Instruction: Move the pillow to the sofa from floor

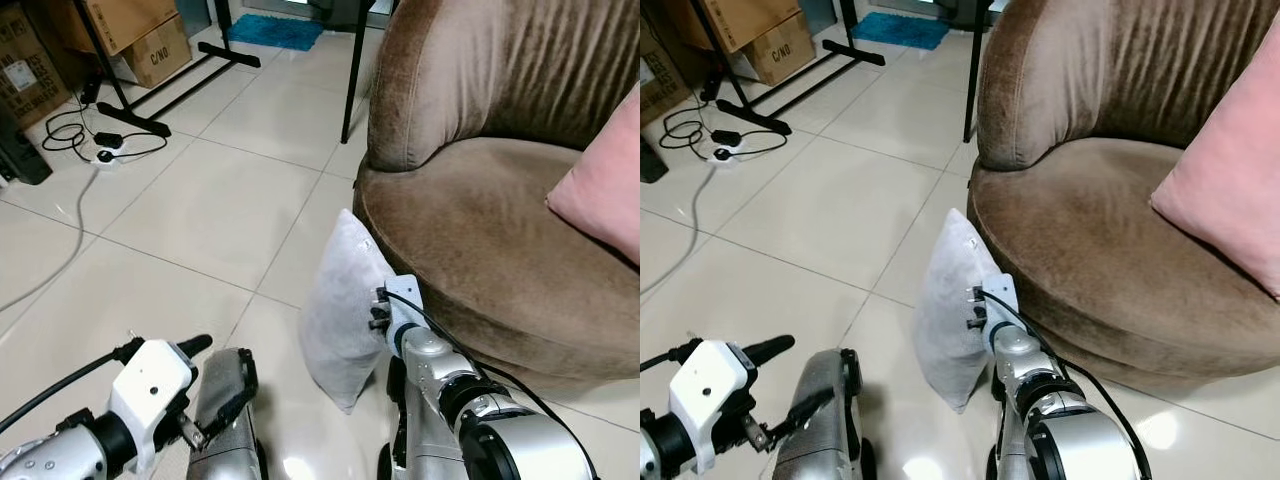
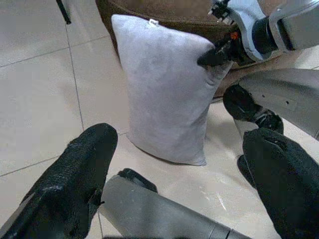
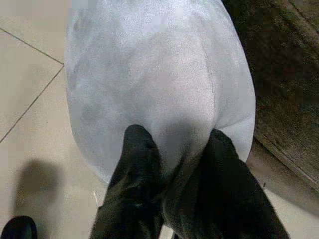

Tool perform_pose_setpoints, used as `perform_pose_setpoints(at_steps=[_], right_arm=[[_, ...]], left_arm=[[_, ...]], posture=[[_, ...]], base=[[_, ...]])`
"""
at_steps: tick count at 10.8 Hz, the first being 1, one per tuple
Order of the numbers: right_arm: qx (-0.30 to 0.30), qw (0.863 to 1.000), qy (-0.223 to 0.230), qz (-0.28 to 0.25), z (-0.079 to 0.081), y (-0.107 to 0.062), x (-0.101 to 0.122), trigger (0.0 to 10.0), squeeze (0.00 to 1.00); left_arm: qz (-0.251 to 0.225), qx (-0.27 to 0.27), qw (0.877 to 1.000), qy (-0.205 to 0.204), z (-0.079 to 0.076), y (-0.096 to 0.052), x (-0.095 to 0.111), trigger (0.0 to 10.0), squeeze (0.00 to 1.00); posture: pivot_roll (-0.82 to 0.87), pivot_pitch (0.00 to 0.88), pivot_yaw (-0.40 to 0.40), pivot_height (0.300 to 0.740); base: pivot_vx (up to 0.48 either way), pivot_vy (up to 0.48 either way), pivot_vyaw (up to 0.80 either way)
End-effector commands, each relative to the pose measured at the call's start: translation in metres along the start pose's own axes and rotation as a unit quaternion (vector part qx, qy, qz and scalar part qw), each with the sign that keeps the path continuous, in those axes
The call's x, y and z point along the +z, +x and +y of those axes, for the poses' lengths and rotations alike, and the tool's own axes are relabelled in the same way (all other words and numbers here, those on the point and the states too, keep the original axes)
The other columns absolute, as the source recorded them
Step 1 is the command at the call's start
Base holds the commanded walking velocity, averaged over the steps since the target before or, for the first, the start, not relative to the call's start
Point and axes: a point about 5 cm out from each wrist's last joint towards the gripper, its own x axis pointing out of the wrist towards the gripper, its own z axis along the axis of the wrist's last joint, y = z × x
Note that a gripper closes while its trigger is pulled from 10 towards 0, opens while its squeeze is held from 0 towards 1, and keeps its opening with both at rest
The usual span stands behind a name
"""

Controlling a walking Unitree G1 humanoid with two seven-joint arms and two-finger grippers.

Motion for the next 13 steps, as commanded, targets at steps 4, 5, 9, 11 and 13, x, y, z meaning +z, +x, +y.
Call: perform_pose_setpoints(at_steps=[4,5,9,11,13], right_arm=[[0.05,0.999,0.021,-0.008,0.012,0.001,0.006,0.0,0.0],[0.106,0.993,0.035,-0.033,0.021,0.001,0.019,0.0,0.0],[0.221,0.944,0.115,-0.218,0.015,-0.026,0.082,0.0,0.0],[0.172,0.92,0.178,-0.303,-0.008,-0.063,0.104,0.0,0.0],[0.105,0.925,0.124,-0.345,-0.016,-0.095,0.114,10.0,0.0]], left_arm=[[0.014,0.01,0.999,-0.033,0.003,0.001,-0.008,10.0,0.75],[0.011,0.045,0.998,-0.046,0.011,0.002,-0.008,10.0,0.75],[-0.025,0.181,0.983,-0.015,0.04,0.029,0.005,10.0,0.68],[-0.057,0.237,0.97,0.023,0.053,0.04,0.021,10.0,0.67],[-0.106,0.297,0.949,0.017,0.066,0.041,0.039,10.0,0.63]], posture=[[0.17,0.01,-0.026,0.515],[0.15,0.0,-0.02,0.515],[0.05,0.0,0.019,0.515],[0.07,0.0,-0.008,0.515],[0.01,0.0,0.035,0.515]], base=[[0.0,0.0,0.0],[0.0,0.0,0.0],[0.0,0.0,0.0],[0.0,0.0,0.0],[0.0,0.0,0.0]])
